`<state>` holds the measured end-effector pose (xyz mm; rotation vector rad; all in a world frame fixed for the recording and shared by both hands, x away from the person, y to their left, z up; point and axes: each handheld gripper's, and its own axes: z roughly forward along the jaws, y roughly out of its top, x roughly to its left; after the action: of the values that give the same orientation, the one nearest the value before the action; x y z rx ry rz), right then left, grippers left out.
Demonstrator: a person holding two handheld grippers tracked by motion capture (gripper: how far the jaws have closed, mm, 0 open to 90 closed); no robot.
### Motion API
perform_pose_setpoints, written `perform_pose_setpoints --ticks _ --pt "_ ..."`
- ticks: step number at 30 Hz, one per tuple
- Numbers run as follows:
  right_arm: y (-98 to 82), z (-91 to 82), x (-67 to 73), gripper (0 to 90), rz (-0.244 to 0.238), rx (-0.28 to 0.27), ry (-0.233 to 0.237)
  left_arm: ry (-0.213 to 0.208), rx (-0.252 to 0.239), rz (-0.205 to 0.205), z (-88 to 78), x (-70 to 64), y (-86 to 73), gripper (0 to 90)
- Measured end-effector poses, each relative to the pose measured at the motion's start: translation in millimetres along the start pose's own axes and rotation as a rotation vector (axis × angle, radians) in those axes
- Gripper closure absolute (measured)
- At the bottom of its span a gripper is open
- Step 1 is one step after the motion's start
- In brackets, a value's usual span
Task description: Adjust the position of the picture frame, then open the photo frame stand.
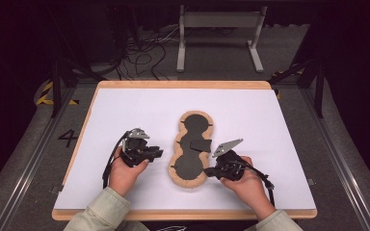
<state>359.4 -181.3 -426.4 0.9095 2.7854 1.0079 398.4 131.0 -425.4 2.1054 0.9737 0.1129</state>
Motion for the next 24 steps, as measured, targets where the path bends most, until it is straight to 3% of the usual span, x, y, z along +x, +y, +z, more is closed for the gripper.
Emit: perform_pose_setpoints --ticks 8,15,20,24 --pt "13.9 16.3 7.0 90.0 -0.013 -0.024 0.032 0.0 -0.009 -0.004 0.6 3.8 1.3 73.1" --pt "30.2 32.4 15.4 90.0 -0.041 -0.039 0.028 -0.007 -0.022 -0.008 -0.6 3.8 1.9 72.0" --pt "30.7 27.9 14.0 90.0 -0.054 -0.036 0.019 -0.013 -0.04 -0.002 -5.5 3.4 1.0 68.4" --pt "32.5 16.9 9.8 90.0 -0.056 -0.057 0.002 -0.008 -0.038 0.027 -11.3 1.5 -3.2 65.5"
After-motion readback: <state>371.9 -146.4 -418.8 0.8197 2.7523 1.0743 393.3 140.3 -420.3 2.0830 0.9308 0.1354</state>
